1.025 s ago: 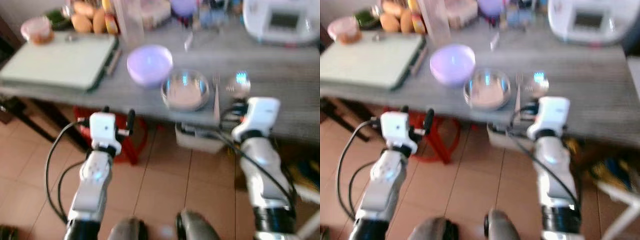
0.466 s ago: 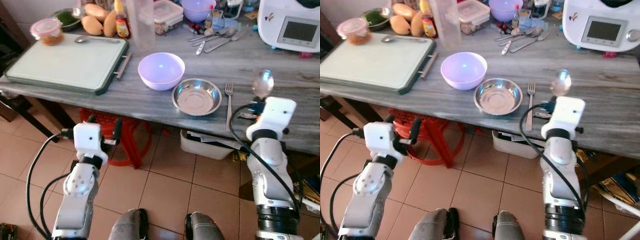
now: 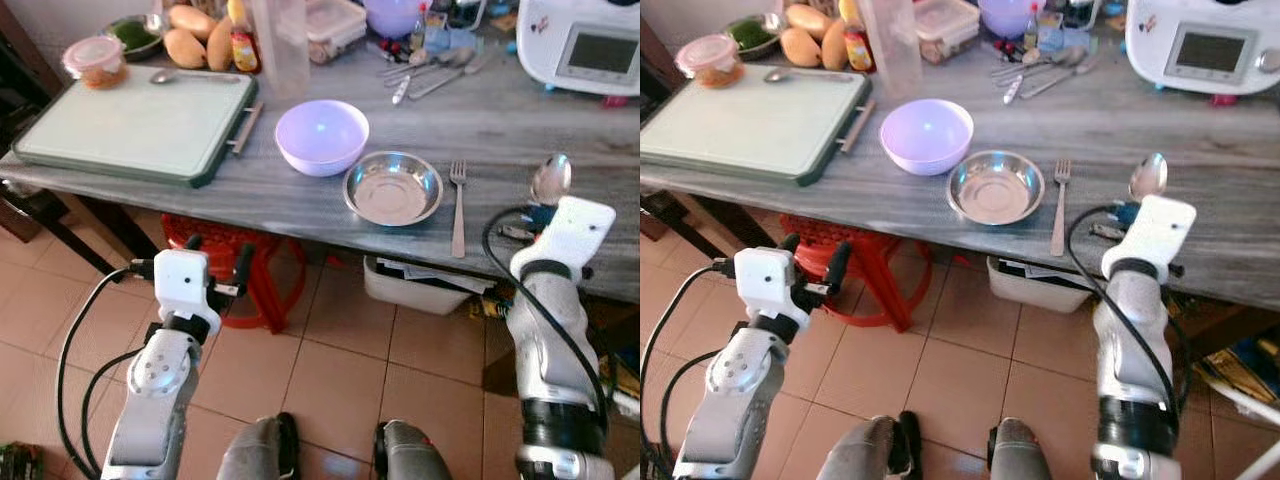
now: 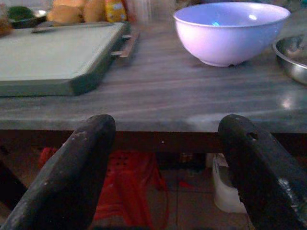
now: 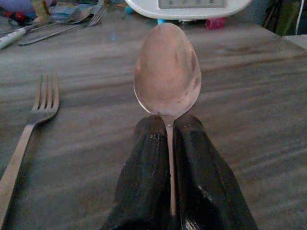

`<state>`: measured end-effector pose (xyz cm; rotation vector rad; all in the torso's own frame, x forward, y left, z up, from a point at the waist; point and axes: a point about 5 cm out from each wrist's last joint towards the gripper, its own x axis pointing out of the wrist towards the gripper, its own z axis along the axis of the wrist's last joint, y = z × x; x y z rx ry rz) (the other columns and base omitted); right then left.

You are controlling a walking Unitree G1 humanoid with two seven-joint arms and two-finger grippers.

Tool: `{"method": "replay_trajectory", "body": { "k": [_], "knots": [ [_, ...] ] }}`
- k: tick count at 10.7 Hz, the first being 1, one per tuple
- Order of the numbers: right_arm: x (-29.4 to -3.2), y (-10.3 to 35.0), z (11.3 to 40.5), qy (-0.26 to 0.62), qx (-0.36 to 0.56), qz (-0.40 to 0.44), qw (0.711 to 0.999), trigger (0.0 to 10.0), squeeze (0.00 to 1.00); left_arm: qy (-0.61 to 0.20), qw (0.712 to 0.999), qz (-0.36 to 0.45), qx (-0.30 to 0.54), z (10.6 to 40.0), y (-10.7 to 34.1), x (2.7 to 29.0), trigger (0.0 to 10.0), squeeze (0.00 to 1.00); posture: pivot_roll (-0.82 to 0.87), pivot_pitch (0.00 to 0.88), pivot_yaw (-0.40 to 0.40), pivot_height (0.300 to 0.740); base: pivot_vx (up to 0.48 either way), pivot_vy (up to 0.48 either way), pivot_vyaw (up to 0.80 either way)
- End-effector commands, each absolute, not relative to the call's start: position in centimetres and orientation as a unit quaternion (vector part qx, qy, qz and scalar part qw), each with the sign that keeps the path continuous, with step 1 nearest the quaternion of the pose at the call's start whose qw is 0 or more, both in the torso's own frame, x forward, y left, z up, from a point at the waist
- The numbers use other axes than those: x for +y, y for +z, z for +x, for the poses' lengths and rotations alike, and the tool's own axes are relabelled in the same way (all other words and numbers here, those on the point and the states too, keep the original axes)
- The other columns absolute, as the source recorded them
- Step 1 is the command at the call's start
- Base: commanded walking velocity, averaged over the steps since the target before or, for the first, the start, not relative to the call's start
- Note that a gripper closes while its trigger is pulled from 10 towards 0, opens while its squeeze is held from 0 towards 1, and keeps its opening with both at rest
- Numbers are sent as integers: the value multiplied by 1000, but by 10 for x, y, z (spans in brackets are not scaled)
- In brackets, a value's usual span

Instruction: Setting the table

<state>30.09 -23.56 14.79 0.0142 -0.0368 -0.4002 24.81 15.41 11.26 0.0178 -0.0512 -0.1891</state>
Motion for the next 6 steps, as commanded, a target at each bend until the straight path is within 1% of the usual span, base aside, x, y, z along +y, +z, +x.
{"method": "replay_trajectory", "body": {
  "k": [1,2,4,6],
  "knots": [
    [-237,146,301,-204,-13,12,979,10000,0,-95,995,13,-23,246,114,156,10000,0,-3,226,93,740,0,0,-800],
    [-237,148,302,-201,-16,10,979,10000,0,-92,995,14,-23,246,115,157,10000,0,-1,233,91,740,0,0,-438],
    [-236,152,307,-194,-21,8,981,10000,0,-76,997,16,-18,245,114,161,10000,0,0,251,85,740,0,0,0],
    [-233,162,325,-179,-22,21,983,10000,0,-64,998,16,-9,243,112,166,10000,0,0,270,77,740,0,0,0]
  ]
}}
